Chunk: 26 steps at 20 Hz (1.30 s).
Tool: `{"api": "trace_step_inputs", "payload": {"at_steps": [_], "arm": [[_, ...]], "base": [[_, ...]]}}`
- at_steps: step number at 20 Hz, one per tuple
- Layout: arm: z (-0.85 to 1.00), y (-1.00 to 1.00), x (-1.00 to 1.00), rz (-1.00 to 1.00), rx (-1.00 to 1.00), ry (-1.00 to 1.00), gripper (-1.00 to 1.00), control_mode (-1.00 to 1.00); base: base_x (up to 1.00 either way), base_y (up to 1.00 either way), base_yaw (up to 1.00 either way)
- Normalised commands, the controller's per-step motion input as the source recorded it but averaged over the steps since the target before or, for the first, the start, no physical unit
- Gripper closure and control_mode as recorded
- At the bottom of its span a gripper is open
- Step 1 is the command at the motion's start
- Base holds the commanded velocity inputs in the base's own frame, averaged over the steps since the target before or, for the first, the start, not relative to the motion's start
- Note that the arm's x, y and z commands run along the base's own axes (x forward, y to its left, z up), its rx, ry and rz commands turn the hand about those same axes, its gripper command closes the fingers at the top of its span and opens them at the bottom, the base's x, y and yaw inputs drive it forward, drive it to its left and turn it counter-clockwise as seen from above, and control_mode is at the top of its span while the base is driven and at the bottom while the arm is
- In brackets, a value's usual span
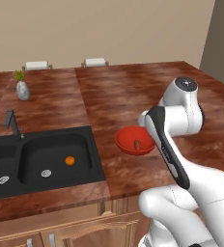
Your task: Pick the carrots from the cabinet and place them in one bowl. Pick the tangerine from the sink and place it in the other bowl.
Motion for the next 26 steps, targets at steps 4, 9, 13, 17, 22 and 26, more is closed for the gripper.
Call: {"api": "trace_step_inputs", "payload": {"at_steps": [4,9,13,17,22,26], "arm": [[-0.14,-0.07,0.24,0.00,0.03,0.00,1.00,-1.00],[-0.16,-0.04,0.23,-0.01,0.00,0.00,1.00,-1.00],[-0.21,-0.02,0.15,-0.06,0.00,0.07,1.00,-1.00],[-0.25,-0.01,0.11,-0.14,0.00,0.13,1.00,-1.00],[-0.24,0.00,0.13,-0.19,0.00,0.14,1.00,-1.00],[-0.21,0.00,0.20,-0.19,0.00,0.11,1.00,-1.00]], "base": [[0.00,0.00,0.00],[0.00,0.00,0.00],[0.00,0.00,0.00],[0.00,0.00,0.00],[0.00,0.00,0.00],[0.00,0.00,0.00]]}}
